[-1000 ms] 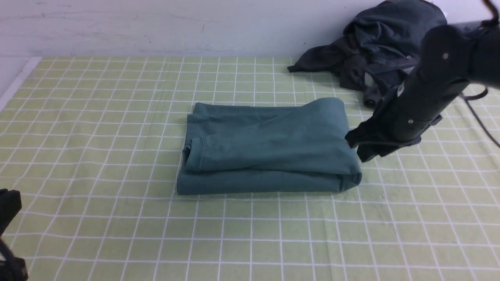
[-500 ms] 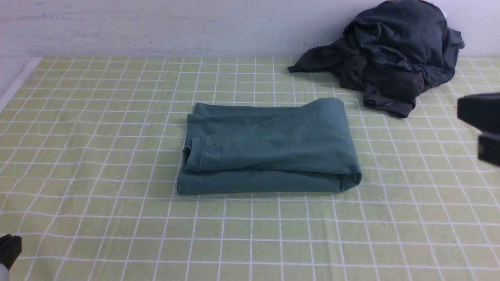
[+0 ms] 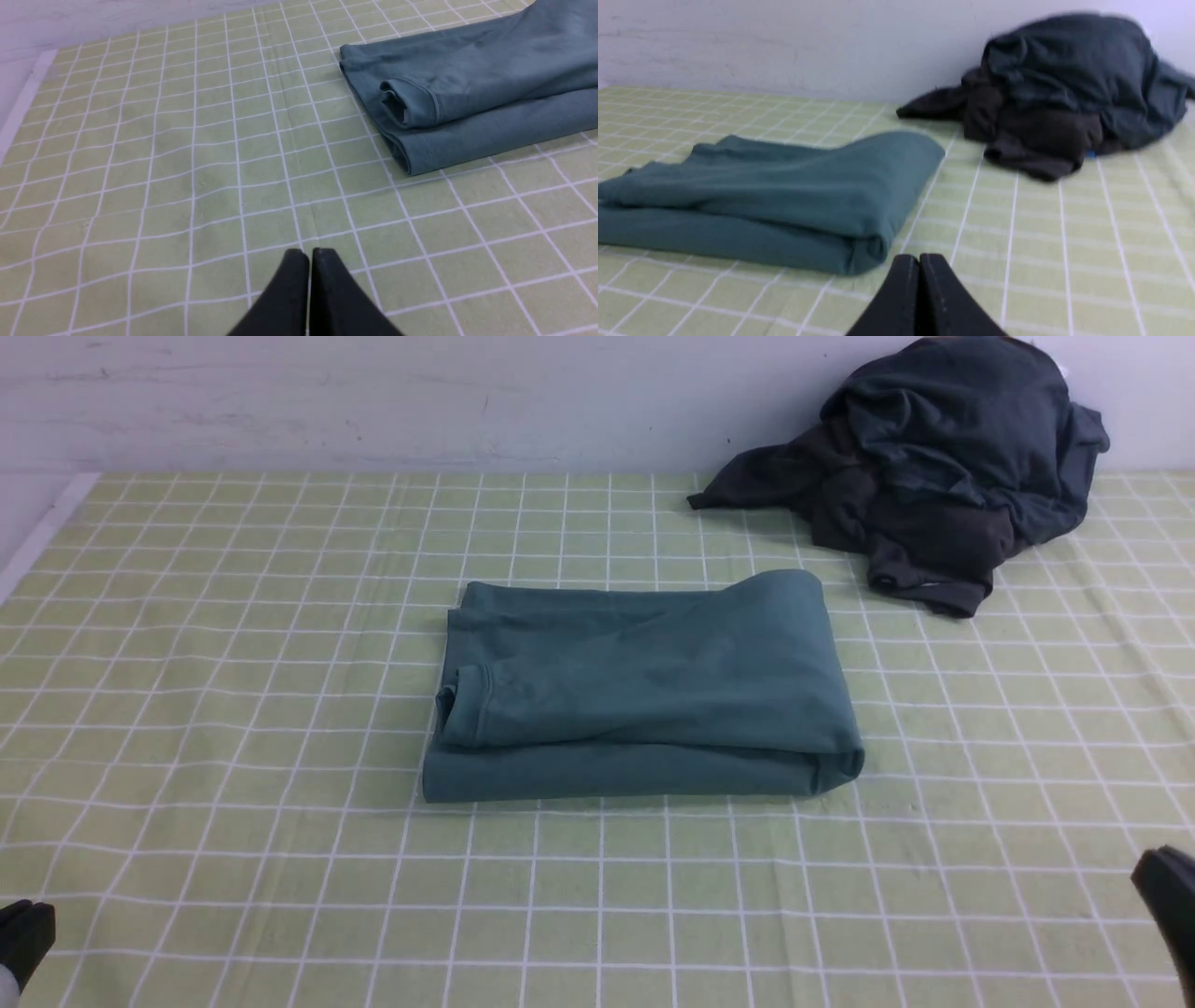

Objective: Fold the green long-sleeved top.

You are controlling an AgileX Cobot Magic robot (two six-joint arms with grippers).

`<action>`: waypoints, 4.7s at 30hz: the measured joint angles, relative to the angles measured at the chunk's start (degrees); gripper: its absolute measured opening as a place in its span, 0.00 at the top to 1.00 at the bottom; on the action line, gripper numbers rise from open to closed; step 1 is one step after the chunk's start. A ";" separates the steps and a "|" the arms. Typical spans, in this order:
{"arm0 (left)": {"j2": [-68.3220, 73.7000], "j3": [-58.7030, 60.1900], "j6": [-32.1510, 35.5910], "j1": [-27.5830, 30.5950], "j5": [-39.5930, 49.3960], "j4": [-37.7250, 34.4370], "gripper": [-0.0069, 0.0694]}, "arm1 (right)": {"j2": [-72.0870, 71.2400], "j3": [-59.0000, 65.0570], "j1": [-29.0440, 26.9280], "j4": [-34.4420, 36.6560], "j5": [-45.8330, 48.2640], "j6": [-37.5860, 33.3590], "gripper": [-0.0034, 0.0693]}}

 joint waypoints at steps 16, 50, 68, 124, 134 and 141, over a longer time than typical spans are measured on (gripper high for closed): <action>0.00 0.00 0.00 0.00 0.00 -0.16 0.91 | -12.01 0.53 0.05 -0.63 28.37 4.99 0.97; -0.05 0.00 0.00 0.00 0.02 -0.16 0.91 | -32.67 0.48 -18.87 -14.32 35.62 4.95 0.97; -6.74 5.15 0.00 0.00 -1.97 -0.16 0.91 | -32.67 0.48 -18.87 -14.38 35.62 4.91 0.97; -13.83 17.89 -11.44 0.00 -8.60 3.12 0.91 | -32.67 0.48 -18.87 -14.38 35.67 4.91 0.97; -13.83 17.89 -11.44 0.00 -8.60 3.12 0.91 | -32.67 0.48 -18.87 -14.38 35.67 4.91 0.97; -13.83 17.89 -11.44 0.00 -8.60 3.12 0.91 | -32.67 0.48 -18.87 -14.38 35.67 4.91 0.97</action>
